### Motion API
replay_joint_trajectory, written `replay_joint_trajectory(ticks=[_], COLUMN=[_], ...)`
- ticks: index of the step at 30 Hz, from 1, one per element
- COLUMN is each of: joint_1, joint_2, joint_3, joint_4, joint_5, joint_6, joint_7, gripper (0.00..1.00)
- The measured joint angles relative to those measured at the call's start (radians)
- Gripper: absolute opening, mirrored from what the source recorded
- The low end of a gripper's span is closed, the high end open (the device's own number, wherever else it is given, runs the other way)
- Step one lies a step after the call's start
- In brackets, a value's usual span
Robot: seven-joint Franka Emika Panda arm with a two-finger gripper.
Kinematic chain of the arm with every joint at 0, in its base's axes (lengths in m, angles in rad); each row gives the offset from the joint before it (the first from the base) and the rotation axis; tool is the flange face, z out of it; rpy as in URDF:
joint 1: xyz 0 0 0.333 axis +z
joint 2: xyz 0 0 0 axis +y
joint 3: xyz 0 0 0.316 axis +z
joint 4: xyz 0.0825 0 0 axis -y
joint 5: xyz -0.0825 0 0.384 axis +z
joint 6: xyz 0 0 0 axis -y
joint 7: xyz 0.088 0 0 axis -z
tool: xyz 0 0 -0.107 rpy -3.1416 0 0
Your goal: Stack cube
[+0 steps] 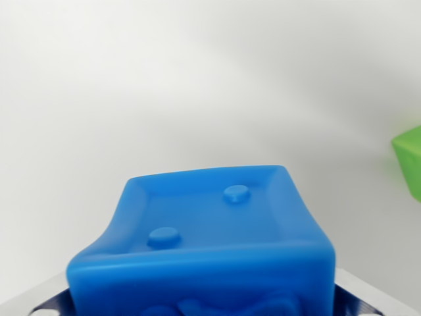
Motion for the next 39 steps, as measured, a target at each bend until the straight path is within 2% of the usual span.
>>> replay_joint_trajectory(ticks=[17,39], joint_1=[-0.004,-0.012], joint_2=[0.024,0.055], joint_3=[-0.028,-0.057], joint_4=[0.036,0.082], joint_5=[0.013,0.031], joint_6=[-0.012,-0.027], joint_7=[0.078,0.178], gripper=[0.0,0.0])
